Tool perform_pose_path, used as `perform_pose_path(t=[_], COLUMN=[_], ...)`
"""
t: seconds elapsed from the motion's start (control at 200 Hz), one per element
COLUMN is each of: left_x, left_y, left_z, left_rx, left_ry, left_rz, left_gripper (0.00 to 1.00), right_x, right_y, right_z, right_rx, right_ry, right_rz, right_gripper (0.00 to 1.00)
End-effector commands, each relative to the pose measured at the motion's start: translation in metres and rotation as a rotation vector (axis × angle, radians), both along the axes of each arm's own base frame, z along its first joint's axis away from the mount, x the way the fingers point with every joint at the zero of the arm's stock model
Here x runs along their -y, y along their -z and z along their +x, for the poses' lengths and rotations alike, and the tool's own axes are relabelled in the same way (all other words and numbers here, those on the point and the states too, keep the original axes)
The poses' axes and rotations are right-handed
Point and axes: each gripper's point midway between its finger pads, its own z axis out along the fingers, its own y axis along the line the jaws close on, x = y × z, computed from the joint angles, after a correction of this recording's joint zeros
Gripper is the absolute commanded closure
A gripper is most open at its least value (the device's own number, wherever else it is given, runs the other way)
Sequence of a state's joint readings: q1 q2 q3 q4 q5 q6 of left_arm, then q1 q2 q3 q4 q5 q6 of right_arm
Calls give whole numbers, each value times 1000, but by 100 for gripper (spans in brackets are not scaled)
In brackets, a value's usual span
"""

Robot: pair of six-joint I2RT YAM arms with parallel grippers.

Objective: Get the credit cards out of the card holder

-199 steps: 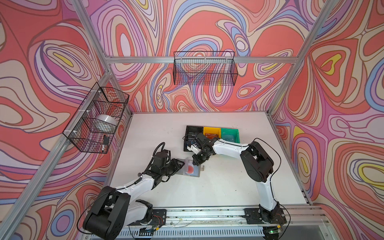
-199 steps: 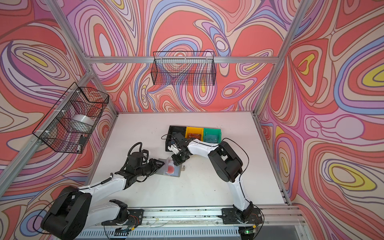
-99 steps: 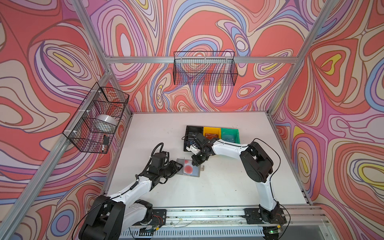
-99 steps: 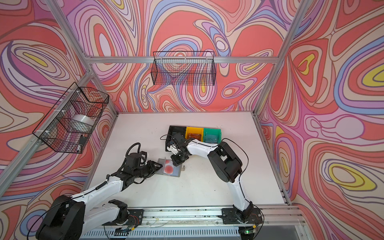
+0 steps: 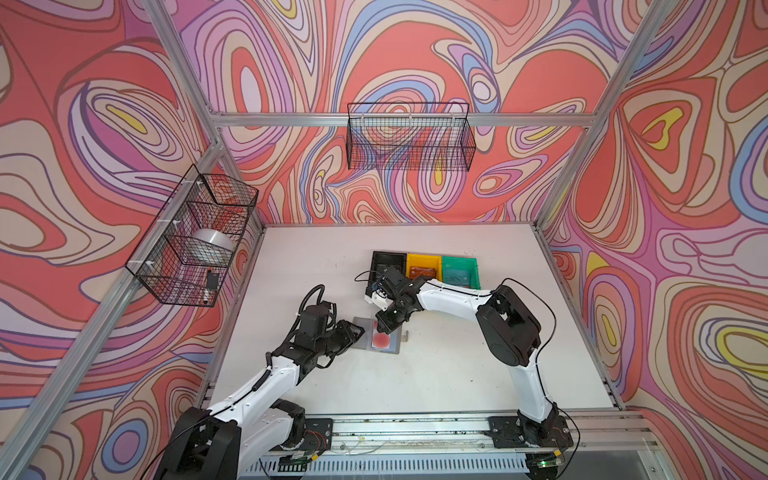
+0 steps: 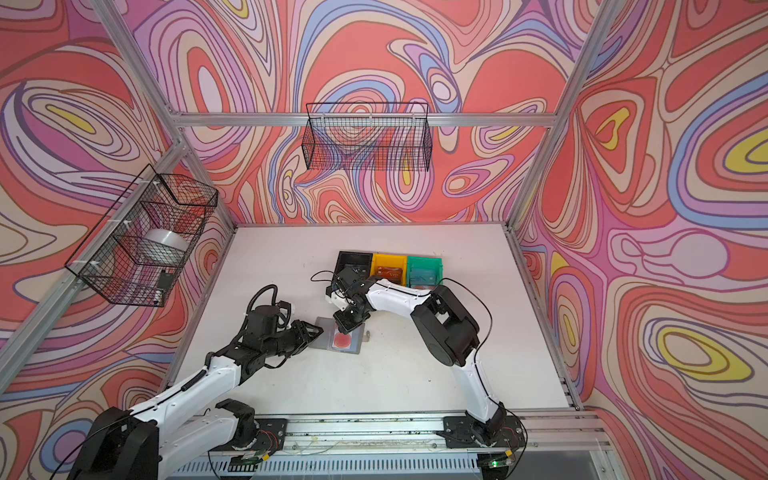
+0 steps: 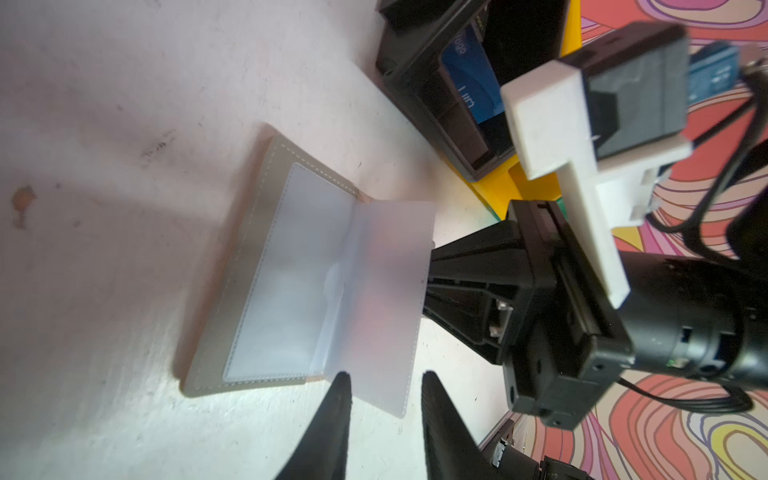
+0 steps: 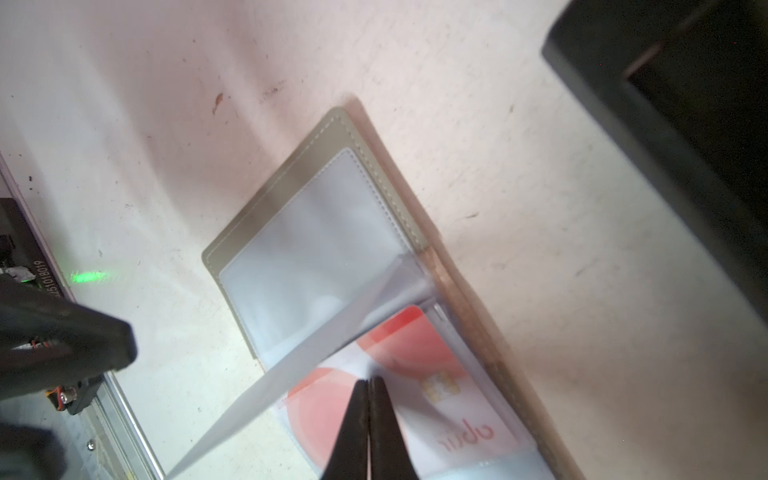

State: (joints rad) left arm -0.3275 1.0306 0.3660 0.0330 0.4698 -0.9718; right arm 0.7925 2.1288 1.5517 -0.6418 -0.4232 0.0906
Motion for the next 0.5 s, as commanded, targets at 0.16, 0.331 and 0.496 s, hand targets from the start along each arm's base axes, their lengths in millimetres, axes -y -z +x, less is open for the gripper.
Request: perform_pose_path(t=[0.16, 0.331, 0.496], left_x=[0, -4, -2], left_y=[-9, -6, -2], left_z=[1, -1, 0], left_rx=[15, 10, 3], left_ry=[-6, -17, -13], left_rz=[-8, 4, -3], left_gripper=[68, 68, 67], right_x=[-37, -53, -42], right_y=[-10, -23, -23], right_z=[-5, -11, -11], right_rx=[-54, -83, -61], right_ry=[-60, -73, -47], right_rz=[132, 235, 218], right_gripper=[93, 93, 93])
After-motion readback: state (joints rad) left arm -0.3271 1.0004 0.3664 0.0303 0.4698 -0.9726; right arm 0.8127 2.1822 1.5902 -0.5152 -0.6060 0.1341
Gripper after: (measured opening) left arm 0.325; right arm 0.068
